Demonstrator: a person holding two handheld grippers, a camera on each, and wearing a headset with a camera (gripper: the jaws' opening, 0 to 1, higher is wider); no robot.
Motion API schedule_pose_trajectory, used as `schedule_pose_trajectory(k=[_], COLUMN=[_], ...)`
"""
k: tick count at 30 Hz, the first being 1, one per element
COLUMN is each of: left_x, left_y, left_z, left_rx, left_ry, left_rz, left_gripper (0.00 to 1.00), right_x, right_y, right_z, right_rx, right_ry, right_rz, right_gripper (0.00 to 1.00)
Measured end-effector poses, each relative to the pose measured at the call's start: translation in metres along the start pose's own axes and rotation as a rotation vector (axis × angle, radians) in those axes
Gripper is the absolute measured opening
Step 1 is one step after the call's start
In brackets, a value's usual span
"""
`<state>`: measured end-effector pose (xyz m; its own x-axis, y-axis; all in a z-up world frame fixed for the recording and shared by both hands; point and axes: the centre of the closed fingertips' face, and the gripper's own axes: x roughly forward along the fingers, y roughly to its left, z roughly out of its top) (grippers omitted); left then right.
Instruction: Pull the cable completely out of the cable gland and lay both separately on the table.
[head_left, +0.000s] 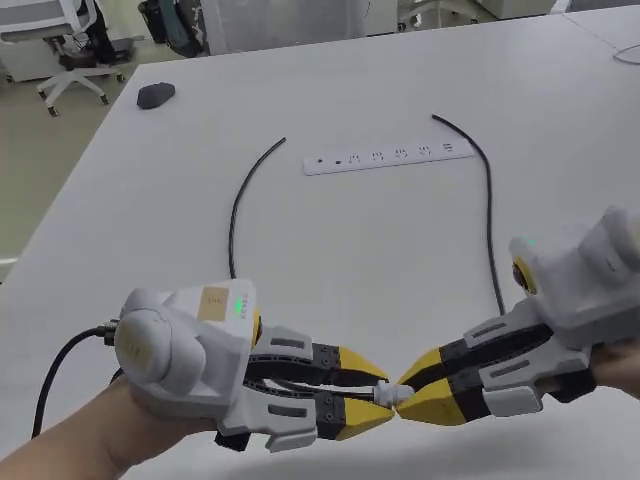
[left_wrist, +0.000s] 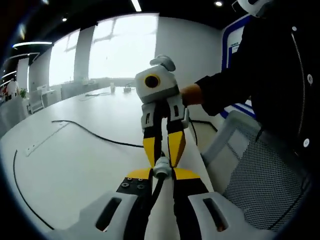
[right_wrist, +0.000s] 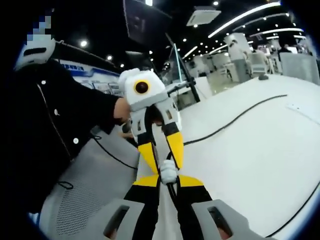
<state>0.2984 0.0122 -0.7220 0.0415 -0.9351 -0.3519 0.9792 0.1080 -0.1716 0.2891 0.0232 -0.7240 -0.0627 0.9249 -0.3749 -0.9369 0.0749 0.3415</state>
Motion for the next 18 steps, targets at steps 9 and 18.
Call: schedule_pose_trajectory(k=[9,18], left_x=[0.0026,0.0036], left_y=[0.0022,0.003], left_z=[-0.001,-0.0036], left_rx=[-0.095,-0.16], left_ry=[-0.003,-0.017], left_rz=[-0.006,-0.011], left_gripper=[0.15,0.15], right_x=[-0.0025,-0.002], right_y=[-0.003,-0.0049], right_z=[-0.0043,-0.0067], right_rx=[-0.253,-0.432], right_ry=[0.052,0.095], right_rz=[-0.083,-0.117], right_gripper=[0.07,0.07])
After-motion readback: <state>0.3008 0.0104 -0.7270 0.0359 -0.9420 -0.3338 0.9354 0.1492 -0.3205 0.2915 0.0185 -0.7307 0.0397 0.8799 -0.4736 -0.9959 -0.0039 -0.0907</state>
